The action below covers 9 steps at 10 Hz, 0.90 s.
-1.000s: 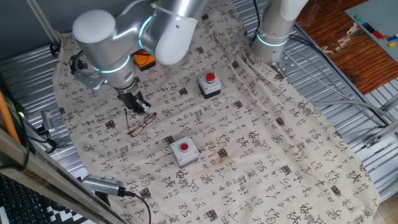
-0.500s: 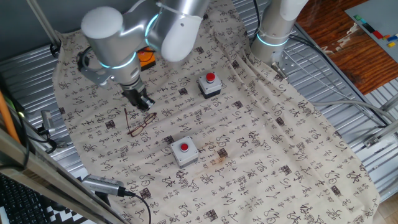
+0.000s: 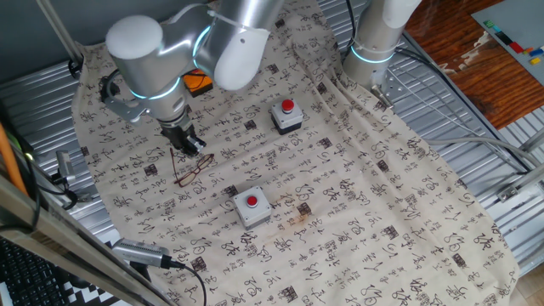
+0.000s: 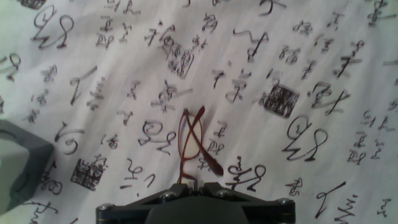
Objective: Unfold the leg of the glasses (with one hand)
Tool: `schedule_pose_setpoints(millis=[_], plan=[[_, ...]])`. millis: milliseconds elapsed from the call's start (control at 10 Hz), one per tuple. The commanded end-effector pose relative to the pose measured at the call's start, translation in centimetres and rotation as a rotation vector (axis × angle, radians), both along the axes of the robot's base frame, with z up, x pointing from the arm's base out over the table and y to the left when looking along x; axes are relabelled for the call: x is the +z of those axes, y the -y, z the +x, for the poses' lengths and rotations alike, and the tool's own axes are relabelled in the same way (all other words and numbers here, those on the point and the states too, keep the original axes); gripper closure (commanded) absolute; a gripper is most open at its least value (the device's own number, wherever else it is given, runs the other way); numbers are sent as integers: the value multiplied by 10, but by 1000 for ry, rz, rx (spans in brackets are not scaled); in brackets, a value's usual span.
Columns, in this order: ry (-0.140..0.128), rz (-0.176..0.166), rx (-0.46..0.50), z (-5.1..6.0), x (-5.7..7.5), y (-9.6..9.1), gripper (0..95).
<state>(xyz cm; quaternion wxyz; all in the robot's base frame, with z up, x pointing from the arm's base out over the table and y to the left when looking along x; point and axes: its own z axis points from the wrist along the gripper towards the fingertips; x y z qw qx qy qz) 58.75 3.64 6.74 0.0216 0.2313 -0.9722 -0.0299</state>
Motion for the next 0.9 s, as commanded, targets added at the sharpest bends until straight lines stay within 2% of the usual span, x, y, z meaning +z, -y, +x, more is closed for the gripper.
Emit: schedule_pose_setpoints(millis=[100,900], plan=[[-1,-2,-3,4,1,-2,950],[-1,-2,22,5,-3,5,950]])
